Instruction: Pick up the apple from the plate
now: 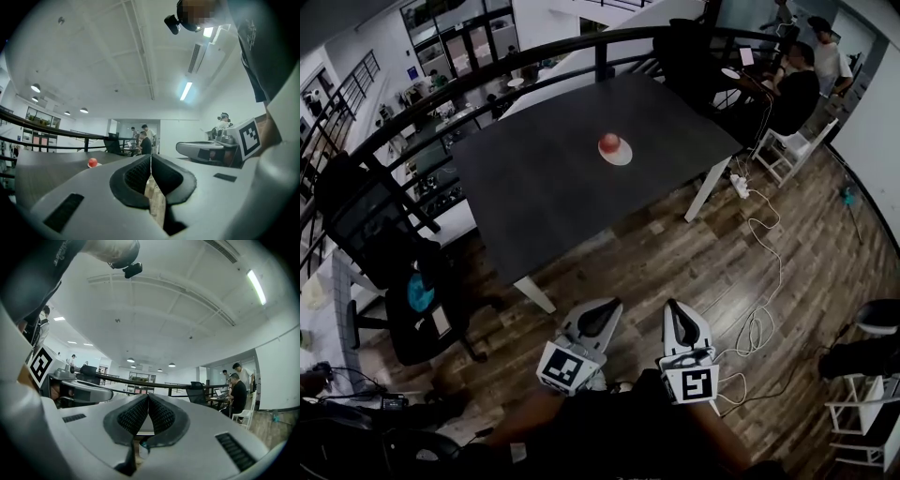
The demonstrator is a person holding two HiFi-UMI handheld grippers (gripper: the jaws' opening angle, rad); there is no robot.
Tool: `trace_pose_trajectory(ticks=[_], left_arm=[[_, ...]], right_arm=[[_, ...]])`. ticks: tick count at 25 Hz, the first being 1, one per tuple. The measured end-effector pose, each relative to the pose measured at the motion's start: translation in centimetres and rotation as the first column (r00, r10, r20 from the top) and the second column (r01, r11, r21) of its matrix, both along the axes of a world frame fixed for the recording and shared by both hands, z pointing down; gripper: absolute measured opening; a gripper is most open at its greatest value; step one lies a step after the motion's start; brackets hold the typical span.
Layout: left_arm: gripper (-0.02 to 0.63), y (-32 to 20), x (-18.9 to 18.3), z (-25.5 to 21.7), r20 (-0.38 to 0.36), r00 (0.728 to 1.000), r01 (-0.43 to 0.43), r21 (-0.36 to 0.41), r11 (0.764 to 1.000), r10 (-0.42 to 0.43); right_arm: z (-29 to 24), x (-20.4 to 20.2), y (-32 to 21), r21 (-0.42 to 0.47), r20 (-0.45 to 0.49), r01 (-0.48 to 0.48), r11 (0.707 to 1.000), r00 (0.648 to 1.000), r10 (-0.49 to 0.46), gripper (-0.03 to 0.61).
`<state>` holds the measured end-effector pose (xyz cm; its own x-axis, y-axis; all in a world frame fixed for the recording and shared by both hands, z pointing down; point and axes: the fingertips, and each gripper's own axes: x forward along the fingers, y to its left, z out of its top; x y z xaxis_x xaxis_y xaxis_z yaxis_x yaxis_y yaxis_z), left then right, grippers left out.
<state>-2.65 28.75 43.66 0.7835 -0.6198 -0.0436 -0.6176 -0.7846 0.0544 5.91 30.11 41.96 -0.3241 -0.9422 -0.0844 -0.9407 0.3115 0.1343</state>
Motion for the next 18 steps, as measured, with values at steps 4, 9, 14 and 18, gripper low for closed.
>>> trace_pose_trajectory(ticks=[4,9,14,18], left_arm=[[0.026,-1.2,0.6,0.8,0.012,1.000,0.000,-0.001,1.000,0.000],[0.026,-4.5,1.8,1.0,0.030,0.999,0.025,-0.002,1.000,-0.025],[0.026,-9.2,3.8,1.2,0.042,0.996,0.082,-0.018,0.996,-0.081],[0.026,-13.5,4.9,2.2,0.116,0.984,0.140,-0.026,0.990,-0.137]], right_arm=[[0.8,0.6,-1.0,-0.023,-0.002,0.002,1.000,1.000,-0.002,0.025],[1.2,1.2,-4.8,-0.026,0.038,0.037,0.999,0.999,-0.036,0.025],[1.1,3.0,-10.1,0.004,0.073,0.090,0.996,0.993,-0.090,0.025],[1.0,4.2,-14.2,0.009,0.093,0.163,0.987,0.982,-0.163,0.025]])
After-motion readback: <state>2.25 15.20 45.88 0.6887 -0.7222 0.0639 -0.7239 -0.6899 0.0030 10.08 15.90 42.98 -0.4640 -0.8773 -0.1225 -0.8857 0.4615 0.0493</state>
